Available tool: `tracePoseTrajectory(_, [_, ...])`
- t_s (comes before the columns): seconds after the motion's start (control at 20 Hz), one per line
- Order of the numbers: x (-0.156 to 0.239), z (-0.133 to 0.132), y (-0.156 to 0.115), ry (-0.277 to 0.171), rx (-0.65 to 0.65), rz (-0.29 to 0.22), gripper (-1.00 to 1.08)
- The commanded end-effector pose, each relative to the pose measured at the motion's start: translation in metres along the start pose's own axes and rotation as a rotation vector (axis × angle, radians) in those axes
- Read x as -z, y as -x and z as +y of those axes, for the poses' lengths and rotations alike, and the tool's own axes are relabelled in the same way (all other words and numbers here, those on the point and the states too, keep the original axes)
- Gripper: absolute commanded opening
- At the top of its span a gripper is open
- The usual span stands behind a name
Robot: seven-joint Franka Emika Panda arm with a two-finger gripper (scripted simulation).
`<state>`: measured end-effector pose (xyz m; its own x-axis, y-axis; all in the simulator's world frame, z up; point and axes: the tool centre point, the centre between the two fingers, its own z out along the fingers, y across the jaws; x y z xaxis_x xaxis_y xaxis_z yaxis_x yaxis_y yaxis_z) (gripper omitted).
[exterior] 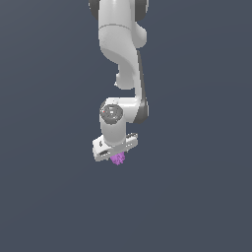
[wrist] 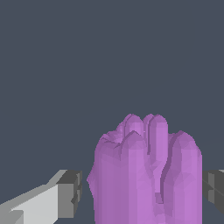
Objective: Pick up the object and move it to a goal position.
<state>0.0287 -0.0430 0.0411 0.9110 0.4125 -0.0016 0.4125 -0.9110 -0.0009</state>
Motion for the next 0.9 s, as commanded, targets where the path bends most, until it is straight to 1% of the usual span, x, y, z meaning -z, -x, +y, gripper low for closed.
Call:
tracePoseTrajectory(0.0, [-0.001, 0.000, -0.001, 0.001, 0.000, 0.002, -1.00])
tracePoseTrajectory(0.55, [0.001, 0.001, -0.001, 0.002, 0.000, 0.003, -1.00])
tracePoseTrajectory(0.85, [0.012, 0.010, 0.008, 0.002, 0.000, 0.003, -1.00])
